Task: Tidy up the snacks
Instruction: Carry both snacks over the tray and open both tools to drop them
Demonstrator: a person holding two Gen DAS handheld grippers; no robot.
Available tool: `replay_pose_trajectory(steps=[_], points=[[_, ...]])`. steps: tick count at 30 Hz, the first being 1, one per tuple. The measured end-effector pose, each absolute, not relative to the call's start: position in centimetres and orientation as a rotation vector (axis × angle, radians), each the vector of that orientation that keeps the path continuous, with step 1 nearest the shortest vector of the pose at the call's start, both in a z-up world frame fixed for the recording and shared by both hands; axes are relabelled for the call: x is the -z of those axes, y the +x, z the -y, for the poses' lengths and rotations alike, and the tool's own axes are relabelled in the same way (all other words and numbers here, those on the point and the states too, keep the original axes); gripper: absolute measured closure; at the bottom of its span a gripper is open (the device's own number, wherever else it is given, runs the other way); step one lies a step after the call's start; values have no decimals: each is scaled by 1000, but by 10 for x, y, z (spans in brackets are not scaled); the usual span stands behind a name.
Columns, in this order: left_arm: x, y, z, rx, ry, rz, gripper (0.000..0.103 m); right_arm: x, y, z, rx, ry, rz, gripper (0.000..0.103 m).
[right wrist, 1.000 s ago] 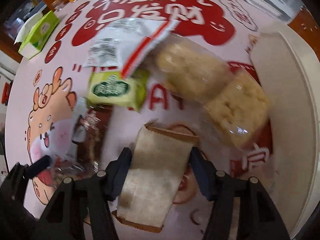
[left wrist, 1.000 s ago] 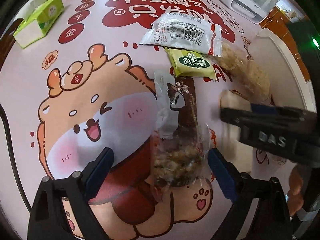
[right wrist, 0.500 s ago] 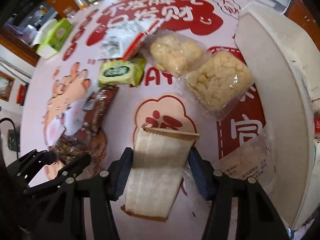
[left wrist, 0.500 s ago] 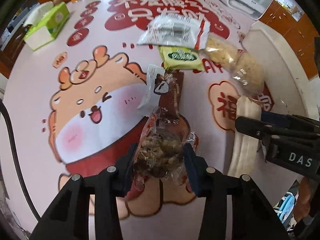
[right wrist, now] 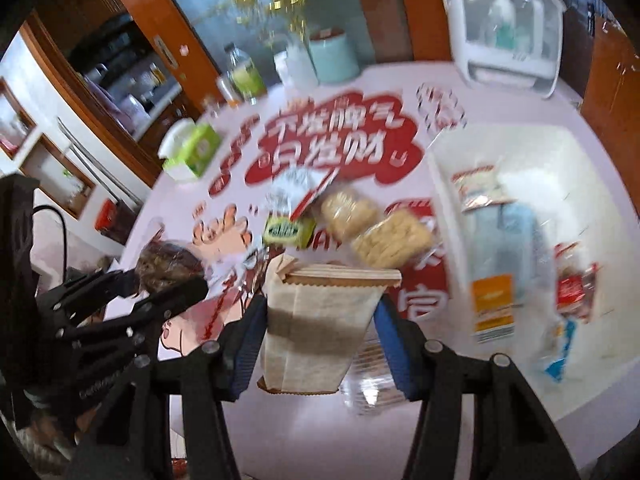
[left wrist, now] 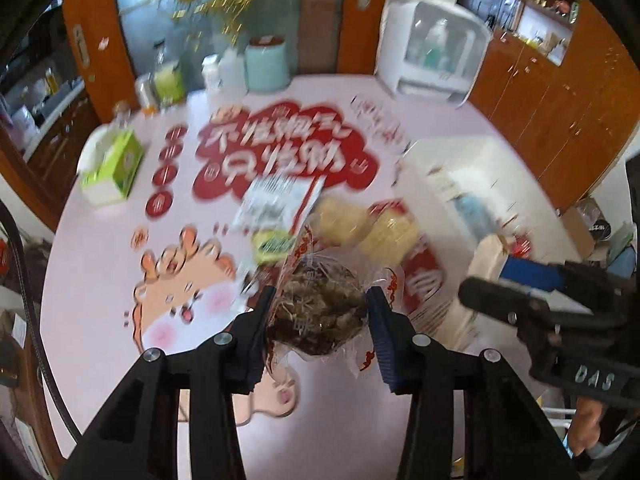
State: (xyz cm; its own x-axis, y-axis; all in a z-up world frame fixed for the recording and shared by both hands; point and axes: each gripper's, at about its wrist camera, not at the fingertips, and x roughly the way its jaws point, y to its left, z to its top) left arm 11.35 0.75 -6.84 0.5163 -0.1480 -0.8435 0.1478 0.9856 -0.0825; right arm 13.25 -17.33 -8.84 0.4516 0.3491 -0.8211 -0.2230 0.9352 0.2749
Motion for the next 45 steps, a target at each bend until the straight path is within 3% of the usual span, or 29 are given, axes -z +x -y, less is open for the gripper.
replay_pose_trajectory(steps=[10, 25, 40, 41, 42, 44, 45], points=[[24, 116, 97, 294, 55, -930, 59, 47, 104, 271, -266, 161, -937, 48], [36, 153, 225, 391, 175, -976, 59, 57, 109, 389, 6, 185, -918, 48], [53, 218, 284, 356, 261, -976, 58, 74, 157, 405, 36, 73, -996, 46], [54, 220, 286, 344, 276, -969, 53, 77, 161, 405, 26, 83, -1012, 46], [54, 222, 289, 319, 307, -954, 37, 79, 162, 405, 24, 85, -1021, 46], [52, 224, 291, 301, 327, -927, 18, 82, 168, 404, 29, 75, -1035, 43], [50, 224, 290, 295, 325, -907, 18, 83, 169, 404, 40, 66, -1037, 36]])
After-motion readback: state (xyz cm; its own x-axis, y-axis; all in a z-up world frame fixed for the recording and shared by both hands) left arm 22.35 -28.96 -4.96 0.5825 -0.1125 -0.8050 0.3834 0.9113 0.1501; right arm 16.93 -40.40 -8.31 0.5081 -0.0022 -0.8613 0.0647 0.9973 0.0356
